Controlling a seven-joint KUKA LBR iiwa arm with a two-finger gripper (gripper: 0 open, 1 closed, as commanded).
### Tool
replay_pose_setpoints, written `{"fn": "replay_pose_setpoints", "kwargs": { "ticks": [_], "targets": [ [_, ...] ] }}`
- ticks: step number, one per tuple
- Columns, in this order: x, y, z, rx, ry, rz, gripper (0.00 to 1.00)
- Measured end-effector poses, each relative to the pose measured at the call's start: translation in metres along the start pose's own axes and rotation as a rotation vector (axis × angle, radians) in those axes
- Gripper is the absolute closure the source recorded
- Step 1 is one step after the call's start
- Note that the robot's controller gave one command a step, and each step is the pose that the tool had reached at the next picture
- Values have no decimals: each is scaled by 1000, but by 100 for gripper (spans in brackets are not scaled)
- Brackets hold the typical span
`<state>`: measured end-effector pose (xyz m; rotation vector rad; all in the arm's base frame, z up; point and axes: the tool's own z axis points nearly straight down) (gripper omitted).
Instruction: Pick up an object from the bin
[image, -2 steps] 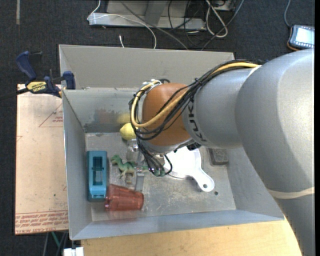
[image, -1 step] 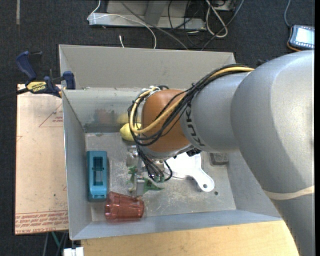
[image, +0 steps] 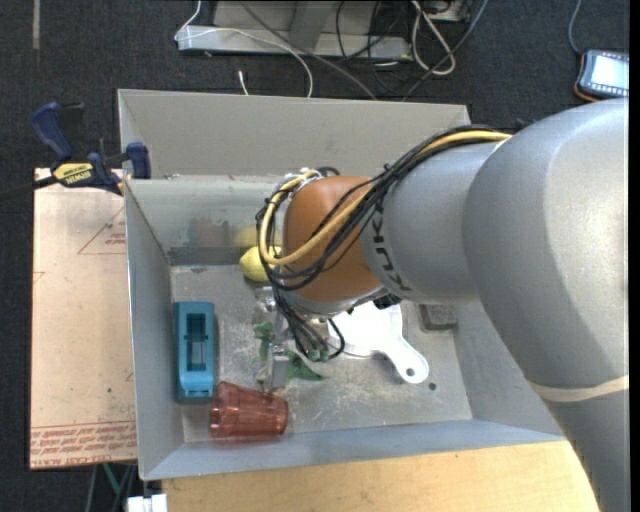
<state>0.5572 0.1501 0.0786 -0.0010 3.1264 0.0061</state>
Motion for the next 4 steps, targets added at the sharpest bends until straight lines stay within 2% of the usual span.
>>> {"fn": "replay_pose_setpoints", "kwargs": {
  "ticks": [1, 2, 3, 4],
  "targets": [
    [1, 0, 5, -1, 10, 0, 0],
    [0, 0, 1, -2, 1, 2, 100],
    [0, 0, 1, -2, 1, 2, 100],
    [3, 0, -15, 1, 12, 3, 100]
  ]
}}
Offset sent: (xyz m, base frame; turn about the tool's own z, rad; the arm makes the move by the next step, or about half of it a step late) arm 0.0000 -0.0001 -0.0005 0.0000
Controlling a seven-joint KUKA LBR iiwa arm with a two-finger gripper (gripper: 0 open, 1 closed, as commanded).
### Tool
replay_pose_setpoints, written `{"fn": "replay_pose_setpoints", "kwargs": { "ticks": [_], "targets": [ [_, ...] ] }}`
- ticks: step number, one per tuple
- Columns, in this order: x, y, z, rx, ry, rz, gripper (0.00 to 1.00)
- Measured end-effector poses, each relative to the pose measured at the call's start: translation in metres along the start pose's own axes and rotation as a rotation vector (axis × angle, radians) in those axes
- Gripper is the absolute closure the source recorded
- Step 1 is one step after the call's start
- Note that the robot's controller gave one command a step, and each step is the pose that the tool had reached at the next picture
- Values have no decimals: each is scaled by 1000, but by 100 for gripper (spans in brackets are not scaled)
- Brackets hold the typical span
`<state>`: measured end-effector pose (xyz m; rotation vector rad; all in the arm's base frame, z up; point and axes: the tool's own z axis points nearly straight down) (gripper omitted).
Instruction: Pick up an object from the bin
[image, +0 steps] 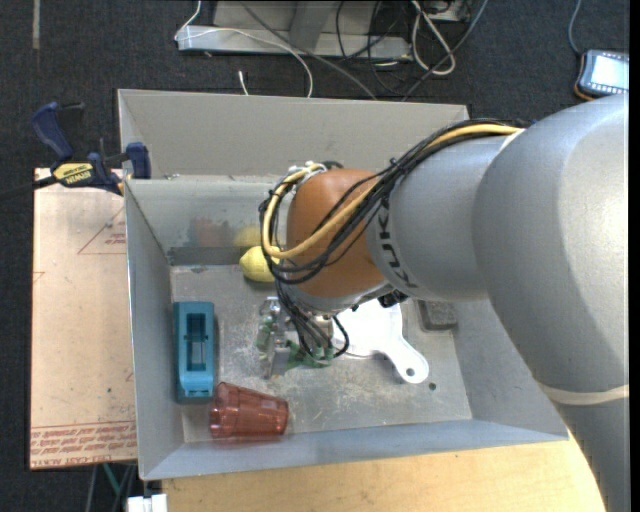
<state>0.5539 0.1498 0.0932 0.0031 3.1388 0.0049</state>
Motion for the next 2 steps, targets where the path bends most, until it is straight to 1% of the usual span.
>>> {"fn": "replay_pose_setpoints", "kwargs": {
  "ticks": [2],
  "targets": [
    [-3, 1, -77, -3, -9, 0, 100]
  ]
}}
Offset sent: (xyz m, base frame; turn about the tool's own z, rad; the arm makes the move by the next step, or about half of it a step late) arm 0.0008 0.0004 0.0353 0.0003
